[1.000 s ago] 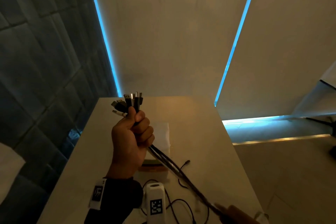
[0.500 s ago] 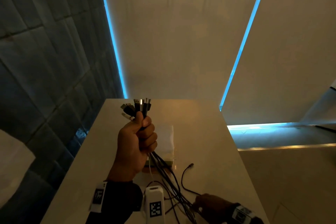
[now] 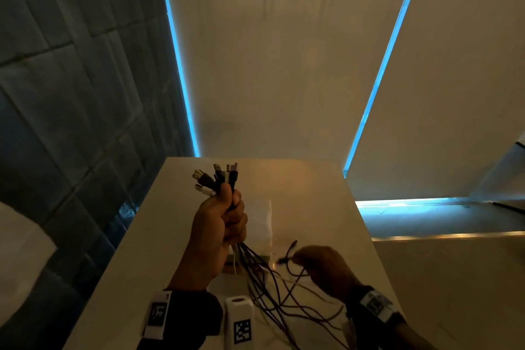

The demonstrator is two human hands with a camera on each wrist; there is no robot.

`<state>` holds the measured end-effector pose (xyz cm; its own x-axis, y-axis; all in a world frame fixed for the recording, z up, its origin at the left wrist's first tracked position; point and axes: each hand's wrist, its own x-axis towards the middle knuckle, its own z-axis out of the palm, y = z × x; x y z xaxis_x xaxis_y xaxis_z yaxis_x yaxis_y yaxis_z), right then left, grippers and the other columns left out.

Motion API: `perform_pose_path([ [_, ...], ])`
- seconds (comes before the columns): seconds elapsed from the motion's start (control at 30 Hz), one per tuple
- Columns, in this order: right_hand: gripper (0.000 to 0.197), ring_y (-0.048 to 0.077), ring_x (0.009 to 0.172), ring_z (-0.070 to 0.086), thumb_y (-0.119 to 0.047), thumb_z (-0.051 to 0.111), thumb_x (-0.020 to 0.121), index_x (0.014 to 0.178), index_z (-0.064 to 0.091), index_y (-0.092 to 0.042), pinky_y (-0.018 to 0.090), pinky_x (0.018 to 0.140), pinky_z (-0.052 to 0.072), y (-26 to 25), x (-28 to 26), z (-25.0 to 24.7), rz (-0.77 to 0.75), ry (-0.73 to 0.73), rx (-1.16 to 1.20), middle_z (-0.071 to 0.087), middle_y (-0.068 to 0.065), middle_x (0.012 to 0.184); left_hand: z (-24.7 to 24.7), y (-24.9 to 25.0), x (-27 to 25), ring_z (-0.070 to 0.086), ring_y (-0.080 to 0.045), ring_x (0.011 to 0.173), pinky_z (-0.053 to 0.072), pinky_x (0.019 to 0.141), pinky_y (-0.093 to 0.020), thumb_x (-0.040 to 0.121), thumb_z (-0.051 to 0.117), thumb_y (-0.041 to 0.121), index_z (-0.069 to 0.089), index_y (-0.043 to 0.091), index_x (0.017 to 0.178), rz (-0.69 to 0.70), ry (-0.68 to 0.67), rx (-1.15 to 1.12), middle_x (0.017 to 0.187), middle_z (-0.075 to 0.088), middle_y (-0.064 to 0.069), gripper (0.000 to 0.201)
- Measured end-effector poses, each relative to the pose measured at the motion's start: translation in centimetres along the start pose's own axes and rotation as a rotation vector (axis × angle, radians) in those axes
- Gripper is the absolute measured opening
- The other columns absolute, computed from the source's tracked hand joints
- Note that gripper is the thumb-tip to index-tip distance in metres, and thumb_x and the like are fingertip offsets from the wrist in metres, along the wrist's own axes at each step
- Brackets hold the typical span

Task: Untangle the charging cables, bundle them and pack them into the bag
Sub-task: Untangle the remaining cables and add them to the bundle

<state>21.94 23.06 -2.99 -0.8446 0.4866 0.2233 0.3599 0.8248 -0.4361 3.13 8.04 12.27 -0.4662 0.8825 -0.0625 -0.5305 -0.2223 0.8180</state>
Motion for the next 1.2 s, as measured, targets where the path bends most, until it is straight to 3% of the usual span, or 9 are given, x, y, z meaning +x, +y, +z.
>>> perform_pose_path([
  [0.1, 0.01, 0.011, 0.079, 0.058, -0.025, 0.061, 0.089, 0.086, 0.071, -0.023, 0.024, 0.068, 0.045, -2.2, 3.0, -2.8, 0.053, 0.159, 0.139, 0.06, -0.009, 0.082, 0.4, -0.3, 0.2, 0.019, -0.005, 0.035, 0.015, 0.04, -0.019, 0.093, 0.038, 0.036, 0.042, 0.013, 0.069, -0.013, 0.022, 0.077, 0.046, 0.027, 0.007, 0.033],
  [0.2, 0.013, 0.005, 0.079, 0.054, -0.017, 0.065, 0.089, 0.078, 0.07, -0.023, 0.014, 0.068, 0.041, -5.5, 3.9, -4.9, 0.063, 0.214, 0.377, 0.056, -0.007, 0.082, 0.6, -0.7, 0.5, 0.02, -0.006, 0.036, 0.017, 0.039, -0.019, 0.097, 0.039, 0.028, 0.042, 0.012, 0.07, -0.016, 0.056, 0.186, 0.045, 0.028, 0.007, 0.032],
  [0.33, 0.021, 0.016, 0.059, 0.063, -0.015, 0.054, 0.097, 0.08, 0.066, -0.011, 0.029, 0.065, 0.05, -9.8, 4.8, -6.6, 0.08, 0.213, 0.661, 0.065, 0.005, 0.063, 0.8, -1.3, 0.5, 0.021, -0.007, 0.039, 0.022, 0.041, -0.022, 0.097, 0.048, 0.022, 0.043, 0.009, 0.079, -0.016, 0.082, 0.372, 0.046, 0.027, 0.007, 0.022],
  [0.47, 0.024, 0.023, 0.042, 0.054, -0.015, 0.047, 0.1, 0.084, 0.063, -0.006, 0.032, 0.052, 0.046, -12.4, 4.8, -6.8, 0.099, 0.223, 0.819, 0.057, 0.016, 0.052, 1.0, -1.5, 0.1, 0.026, -0.008, 0.044, 0.026, 0.044, -0.022, 0.091, 0.052, 0.033, 0.056, 0.007, 0.09, -0.011, 0.012, 0.374, 0.052, 0.036, 0.004, 0.026],
  [0.6, 0.026, 0.015, 0.036, 0.045, -0.019, 0.048, 0.099, 0.092, 0.057, 0.004, 0.026, 0.04, 0.041, -13.2, 4.6, -6.5, 0.144, 0.172, 0.954, 0.054, 0.02, 0.055, 1.0, -1.9, -0.2, 0.027, -0.011, 0.045, 0.028, 0.043, -0.022, 0.083, 0.054, 0.04, 0.063, 0.007, 0.088, 0.051, 0.009, 0.407, 0.056, 0.035, -0.002, 0.034],
  [0.83, 0.031, 0.011, 0.044, 0.037, -0.026, 0.05, 0.095, 0.079, 0.06, -0.002, 0.023, 0.044, 0.033, -13.0, 3.7, -5.9, 0.106, 0.181, 1.03, 0.046, 0.012, 0.057, 1.1, -1.5, 0.1, 0.029, -0.012, 0.045, 0.028, 0.047, -0.025, 0.084, 0.05, 0.042, 0.056, 0.011, 0.083, 0.133, 0.088, 0.355, 0.05, 0.033, 0.002, 0.032],
  [1.0, 0.038, 0.009, 0.05, 0.038, -0.03, 0.051, 0.094, 0.085, 0.062, 0.005, 0.019, 0.046, 0.033, -13.1, 4.8, -6.0, 0.02, 0.194, 1.055, 0.054, 0.032, 0.071, 1.7, -1.9, 0.0, 0.049, -0.018, 0.062, 0.046, 0.064, -0.033, 0.092, 0.043, 0.041, 0.056, 0.015, 0.074, 0.109, 0.11, 0.409, 0.061, 0.048, -0.002, 0.034],
  [1.1, 0.04, 0.006, 0.051, 0.036, -0.032, 0.052, 0.097, 0.075, 0.058, 0.001, 0.017, 0.049, 0.032, -12.5, 4.7, -5.4, -0.011, 0.15, 1.024, 0.046, 0.014, 0.063, 1.4, -1.7, 0.3, 0.044, -0.015, 0.059, 0.041, 0.06, -0.03, 0.083, 0.042, 0.05, 0.051, 0.013, 0.072, 0.131, 0.152, 0.357, 0.057, 0.044, 0.001, 0.04],
  [1.2, 0.038, 0.003, 0.053, 0.035, -0.039, 0.048, 0.094, 0.068, 0.053, -0.01, 0.016, 0.052, 0.031, -11.3, 4.1, -4.3, -0.009, 0.107, 0.939, 0.043, -0.005, 0.06, 1.2, -1.4, 0.5, 0.055, -0.019, 0.07, 0.046, 0.069, -0.034, 0.089, 0.039, 0.046, 0.054, 0.016, 0.068, 0.17, 0.174, 0.266, 0.061, 0.056, 0.003, 0.039],
])
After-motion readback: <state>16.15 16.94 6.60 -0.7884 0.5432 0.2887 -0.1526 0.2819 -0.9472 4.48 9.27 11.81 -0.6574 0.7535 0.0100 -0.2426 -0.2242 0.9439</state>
